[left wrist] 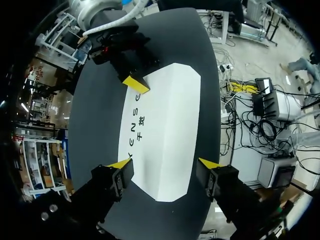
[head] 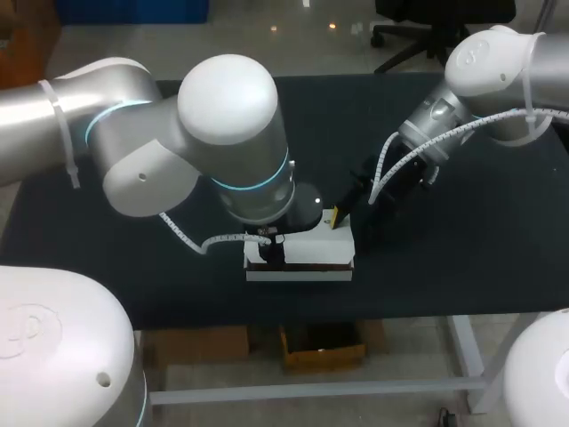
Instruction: Assemble the packaging by folding the flat box into shape, placing the metal phone stand inside, and closing the box properly
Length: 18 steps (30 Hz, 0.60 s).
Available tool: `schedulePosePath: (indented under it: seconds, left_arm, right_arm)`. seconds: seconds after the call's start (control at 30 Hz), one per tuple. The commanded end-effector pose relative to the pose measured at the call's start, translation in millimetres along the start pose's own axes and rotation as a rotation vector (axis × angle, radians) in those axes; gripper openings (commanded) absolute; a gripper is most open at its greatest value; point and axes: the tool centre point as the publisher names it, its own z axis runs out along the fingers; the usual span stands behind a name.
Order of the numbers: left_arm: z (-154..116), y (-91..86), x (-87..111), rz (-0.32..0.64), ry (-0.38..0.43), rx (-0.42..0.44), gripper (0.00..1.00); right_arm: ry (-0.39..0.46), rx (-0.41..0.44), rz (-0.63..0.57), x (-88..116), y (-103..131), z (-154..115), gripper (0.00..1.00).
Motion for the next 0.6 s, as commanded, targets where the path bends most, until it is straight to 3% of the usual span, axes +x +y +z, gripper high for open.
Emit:
schedulePosePath:
  seconds: [0.03, 0.23, 0.33, 0.6]
  left_arm:
    - [6, -2.7, -0.8, -0.001, -0.002, -0.008, 0.80]
    - [13, -0.6, -4.5, -0.009, 0.008, -0.010, 0.68]
    - [16, -0.2, -5.3, -0.011, 0.010, -0.009, 0.57]
    - [21, -1.0, -5.8, -0.002, 0.011, -0.007, 0.57]
  right_arm:
    - [0.000, 0.006, -0.001, 1, 2, 1, 0.43]
    - [0.000, 0.007, -0.002, 1, 2, 1, 0.43]
    - [-0.001, 0.008, -0.002, 1, 2, 1, 0.42]
    - [-0.001, 0.009, -0.001, 1, 2, 1, 0.42]
